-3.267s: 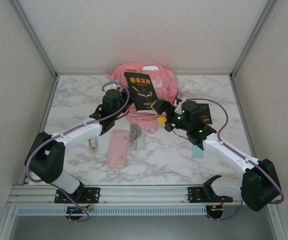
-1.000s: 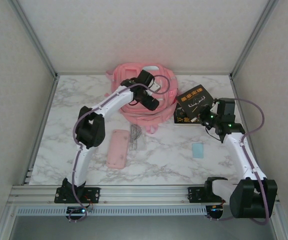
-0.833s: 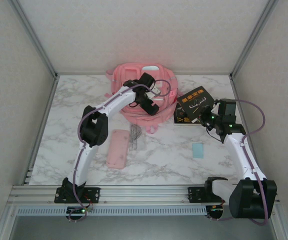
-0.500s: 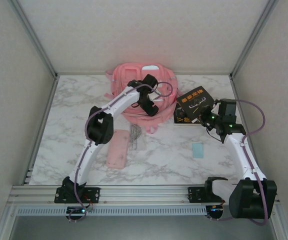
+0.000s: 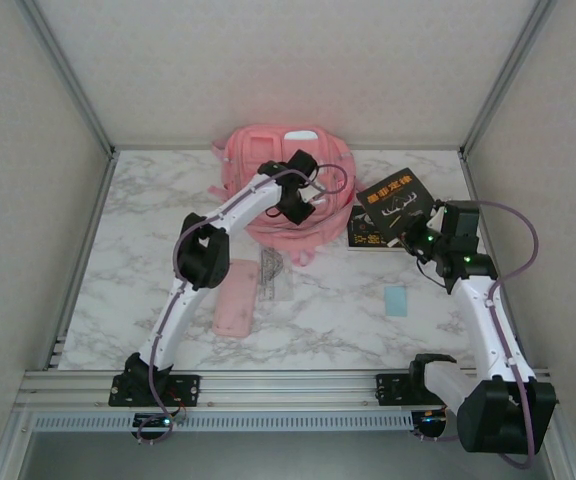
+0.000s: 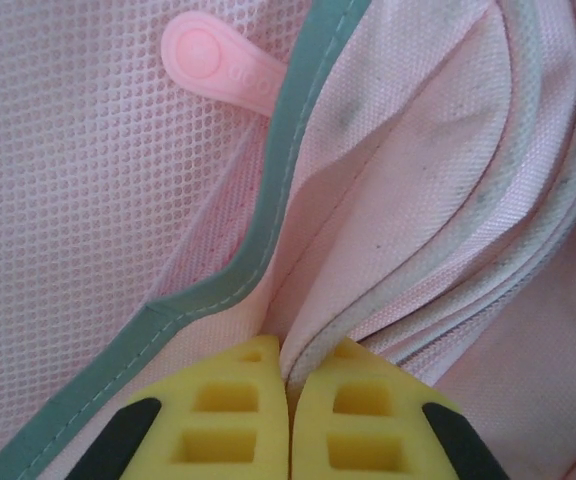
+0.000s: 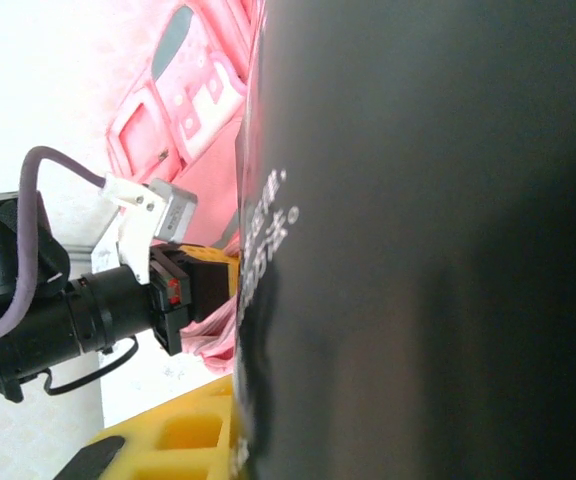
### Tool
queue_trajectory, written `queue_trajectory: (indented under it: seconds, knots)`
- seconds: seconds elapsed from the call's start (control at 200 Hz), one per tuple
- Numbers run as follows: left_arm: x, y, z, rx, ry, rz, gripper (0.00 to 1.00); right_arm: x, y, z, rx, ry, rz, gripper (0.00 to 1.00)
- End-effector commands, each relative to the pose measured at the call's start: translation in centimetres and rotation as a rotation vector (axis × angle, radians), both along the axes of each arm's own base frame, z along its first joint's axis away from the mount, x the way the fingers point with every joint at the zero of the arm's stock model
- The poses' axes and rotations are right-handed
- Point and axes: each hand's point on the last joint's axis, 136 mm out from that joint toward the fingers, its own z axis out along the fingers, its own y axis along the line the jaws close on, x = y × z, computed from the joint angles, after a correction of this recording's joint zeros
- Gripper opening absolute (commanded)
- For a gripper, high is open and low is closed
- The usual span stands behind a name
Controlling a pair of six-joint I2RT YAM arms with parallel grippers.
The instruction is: Pack the student bag
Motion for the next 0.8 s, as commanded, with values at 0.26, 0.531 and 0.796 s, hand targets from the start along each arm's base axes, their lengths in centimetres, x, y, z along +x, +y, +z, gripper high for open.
queue_trajectory:
  seconds: [0.26,0.531,0.796]
  knots:
    - [2.8,3.7,11.5,-0.309,-0.019,0.345,0.00,-0.2,-0.8,3.9,-0.101,-0.137,0.024,0.00]
    - [3.1,3.3,16.5,-0.525,0.026,0.415,0.00,-1.0,1.1,3.9,-0.001,-0.123,0.100,0.00]
    - [4.0,2.6,17.3,-0.590,0.032,0.440,0.00,0.6,5.8,3.0,0.193,-0.149,0.177,0.00]
